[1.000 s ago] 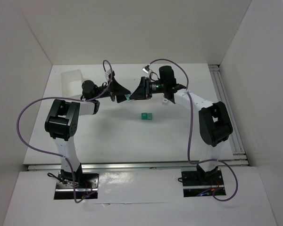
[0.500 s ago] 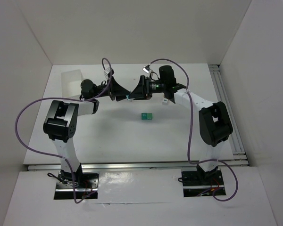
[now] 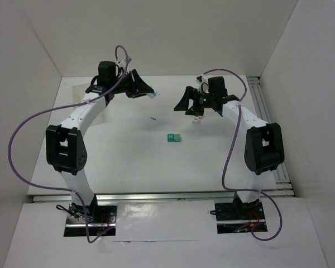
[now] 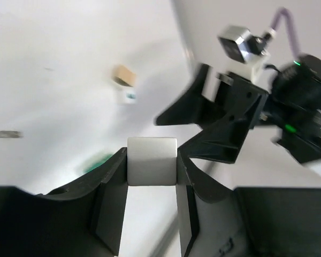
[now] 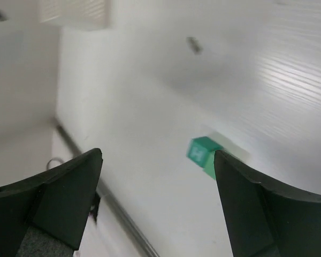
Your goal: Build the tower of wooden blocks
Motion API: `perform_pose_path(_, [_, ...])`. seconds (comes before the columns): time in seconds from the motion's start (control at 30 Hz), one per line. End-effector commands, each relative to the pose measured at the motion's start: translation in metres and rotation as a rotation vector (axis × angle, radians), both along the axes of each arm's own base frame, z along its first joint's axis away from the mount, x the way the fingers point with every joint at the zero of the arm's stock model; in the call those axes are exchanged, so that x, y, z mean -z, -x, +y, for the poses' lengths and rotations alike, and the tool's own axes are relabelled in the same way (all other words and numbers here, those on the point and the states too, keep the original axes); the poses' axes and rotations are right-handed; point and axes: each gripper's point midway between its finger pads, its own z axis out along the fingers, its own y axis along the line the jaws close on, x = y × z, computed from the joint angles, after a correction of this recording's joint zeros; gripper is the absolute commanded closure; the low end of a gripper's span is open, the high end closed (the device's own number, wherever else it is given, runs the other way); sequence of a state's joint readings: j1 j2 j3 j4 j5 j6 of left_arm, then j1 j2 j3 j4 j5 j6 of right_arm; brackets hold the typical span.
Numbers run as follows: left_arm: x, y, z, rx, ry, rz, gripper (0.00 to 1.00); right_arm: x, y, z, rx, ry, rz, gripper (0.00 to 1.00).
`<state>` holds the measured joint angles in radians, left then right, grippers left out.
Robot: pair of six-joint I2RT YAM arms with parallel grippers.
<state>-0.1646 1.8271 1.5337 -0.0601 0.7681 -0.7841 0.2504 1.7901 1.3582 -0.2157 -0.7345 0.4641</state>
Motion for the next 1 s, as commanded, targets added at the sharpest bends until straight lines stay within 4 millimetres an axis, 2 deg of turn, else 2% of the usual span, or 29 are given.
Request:
perform_pose_path(0.0, [0.072, 0.019, 0.024, -0.099, -0.388, 0.237, 1.0, 0.006, -0.013, -0.05, 0.233, 0.29, -0.025, 0.08])
perform_pose_path(0.03, [0.088, 0.013, 0.029, -0.149, -0.437, 0.28, 1.0, 0.006, -0.017, -0.063, 0.298, 0.322, -0.017, 0.08])
perform_pose_path(0.07, [0.094, 0.013, 0.025, -0.16, -0.466, 0.302, 1.0, 0.014, -0.022, -0.08, 0.38, 0.393, -0.004, 0.08])
perform_pose_path(0.1, [0.094, 0.007, 0.027, -0.185, -0.477, 0.311, 1.0, 0.016, -0.02, -0.087, 0.416, 0.416, 0.0, 0.08])
perform_pose_path(0.17, [0.112, 0.008, 0.022, -0.199, -0.485, 0.387, 1.0, 0.021, -0.019, -0.107, 0.501, 0.474, 0.01, 0.09])
perform_pose_path(0.2, [0.117, 0.01, 0.017, -0.197, -0.483, 0.406, 1.0, 0.018, -0.017, -0.112, 0.528, 0.48, 0.005, 0.09])
perform_pose_path(0.23, [0.121, 0.01, 0.015, -0.199, -0.472, 0.43, 1.0, 0.027, -0.014, -0.116, 0.539, 0.502, 0.019, 0.09])
perform_pose_path(0.27, [0.126, 0.012, 0.009, -0.19, -0.474, 0.443, 1.0, 0.024, -0.013, -0.121, 0.558, 0.514, 0.01, 0.09])
perform_pose_path(0.3, [0.135, 0.01, 0.007, -0.194, -0.494, 0.45, 1.0, 0.024, -0.013, -0.121, 0.558, 0.514, 0.01, 0.09])
perform_pose_path(0.33, [0.135, 0.003, 0.012, -0.227, -0.524, 0.442, 1.0, 0.025, -0.011, -0.124, 0.568, 0.524, 0.009, 0.09])
perform_pose_path(0.4, [0.142, 0.009, 0.012, -0.223, -0.602, 0.459, 1.0, 0.027, -0.009, -0.126, 0.572, 0.535, 0.016, 0.09])
perform_pose_path(0.47, [0.148, -0.002, 0.018, -0.245, -0.692, 0.434, 1.0, 0.027, -0.01, -0.129, 0.581, 0.535, 0.019, 0.09])
perform_pose_path(0.5, [0.144, 0.0, 0.019, -0.247, -0.738, 0.44, 1.0, 0.03, -0.01, -0.128, 0.572, 0.534, 0.028, 0.09])
perform_pose_path(0.53, [0.149, 0.002, 0.02, -0.244, -0.785, 0.438, 1.0, 0.03, -0.01, -0.128, 0.572, 0.534, 0.028, 0.09])
perform_pose_path(0.57, [0.153, 0.0, 0.036, -0.291, -0.864, 0.434, 1.0, 0.034, -0.007, -0.127, 0.562, 0.533, 0.039, 0.09])
perform_pose_path(0.6, [0.155, 0.007, 0.035, -0.292, -0.915, 0.433, 1.0, 0.034, -0.007, -0.127, 0.562, 0.533, 0.039, 0.09])
perform_pose_path(0.63, [0.154, 0.008, 0.045, -0.344, -0.975, 0.423, 1.0, 0.037, -0.009, -0.125, 0.555, 0.527, 0.041, 0.09])
perform_pose_path(0.67, [0.143, 0.009, 0.05, -0.375, -0.977, 0.405, 1.0, 0.04, -0.007, -0.125, 0.553, 0.532, 0.049, 0.09])
perform_pose_path(0.77, [0.132, 0.013, 0.047, -0.392, -0.999, 0.362, 1.0, 0.044, -0.007, -0.125, 0.544, 0.522, 0.063, 0.09])
perform_pose_path(0.8, [0.127, 0.015, 0.043, -0.375, -1.003, 0.341, 1.0, 0.044, -0.009, -0.123, 0.536, 0.516, 0.066, 0.09])
perform_pose_path(0.97, [0.129, 0.026, 0.036, -0.211, -1.05, 0.312, 1.0, 0.041, -0.01, -0.121, 0.531, 0.505, 0.06, 0.09])
